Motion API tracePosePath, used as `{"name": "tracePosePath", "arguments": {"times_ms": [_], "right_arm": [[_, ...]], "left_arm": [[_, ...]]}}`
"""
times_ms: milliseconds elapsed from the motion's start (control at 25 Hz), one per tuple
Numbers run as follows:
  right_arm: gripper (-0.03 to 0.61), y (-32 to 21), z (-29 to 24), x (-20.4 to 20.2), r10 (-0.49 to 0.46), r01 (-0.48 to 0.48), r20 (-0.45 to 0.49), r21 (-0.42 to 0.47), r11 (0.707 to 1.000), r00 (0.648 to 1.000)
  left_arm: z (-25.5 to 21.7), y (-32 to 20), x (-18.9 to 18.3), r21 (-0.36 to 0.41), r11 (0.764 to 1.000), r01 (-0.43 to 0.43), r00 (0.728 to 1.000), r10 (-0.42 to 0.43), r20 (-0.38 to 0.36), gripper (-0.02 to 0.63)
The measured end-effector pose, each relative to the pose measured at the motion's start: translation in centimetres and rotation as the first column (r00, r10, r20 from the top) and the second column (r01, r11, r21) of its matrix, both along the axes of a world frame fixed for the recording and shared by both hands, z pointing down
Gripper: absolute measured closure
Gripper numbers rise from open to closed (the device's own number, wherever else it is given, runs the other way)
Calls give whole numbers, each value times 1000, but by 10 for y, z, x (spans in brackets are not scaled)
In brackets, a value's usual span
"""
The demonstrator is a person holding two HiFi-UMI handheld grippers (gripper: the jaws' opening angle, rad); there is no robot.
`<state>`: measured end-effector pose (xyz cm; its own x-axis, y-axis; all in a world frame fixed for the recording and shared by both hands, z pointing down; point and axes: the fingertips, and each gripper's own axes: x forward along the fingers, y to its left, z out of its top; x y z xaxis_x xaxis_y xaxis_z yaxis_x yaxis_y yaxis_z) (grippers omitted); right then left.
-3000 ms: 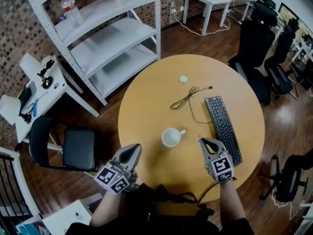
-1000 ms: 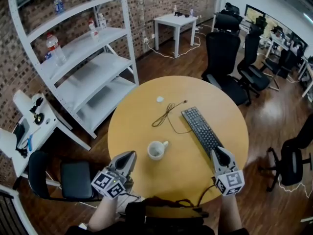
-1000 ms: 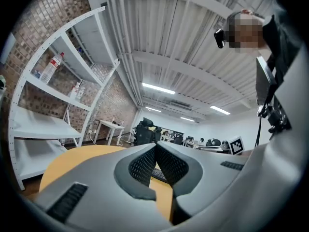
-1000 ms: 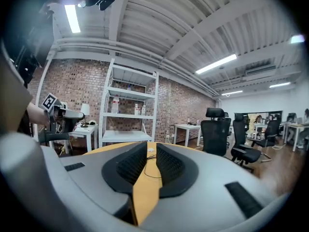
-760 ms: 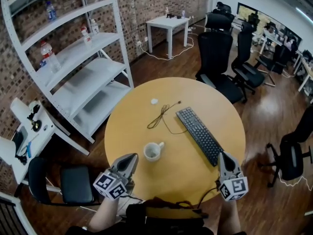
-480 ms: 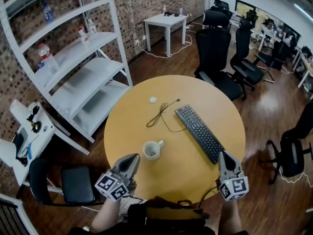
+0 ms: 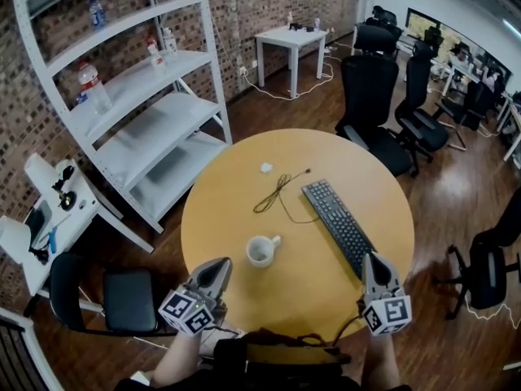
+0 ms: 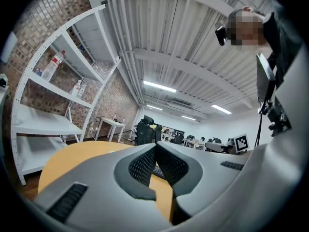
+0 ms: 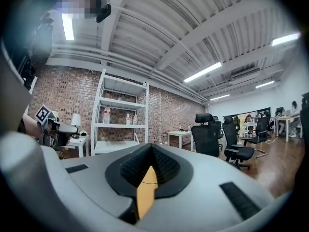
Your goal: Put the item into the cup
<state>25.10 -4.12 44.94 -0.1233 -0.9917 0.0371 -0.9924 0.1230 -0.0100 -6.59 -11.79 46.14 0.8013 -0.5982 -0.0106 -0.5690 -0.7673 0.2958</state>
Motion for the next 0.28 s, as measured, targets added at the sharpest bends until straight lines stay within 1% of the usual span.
{"name": "tracePosePath", "arguments": {"times_ms": [160,280], "right_arm": [[571,0,-3,2,11,-11,-11,12,1000,1000],[571,2,-2,3,20,-20,-24,13,1000,999]], "left_arm": [[-4,2,0,9,1000,14,1000,-14,-3,611],[-3,7,5,4,1000,-9,1000,9,4,611]]}}
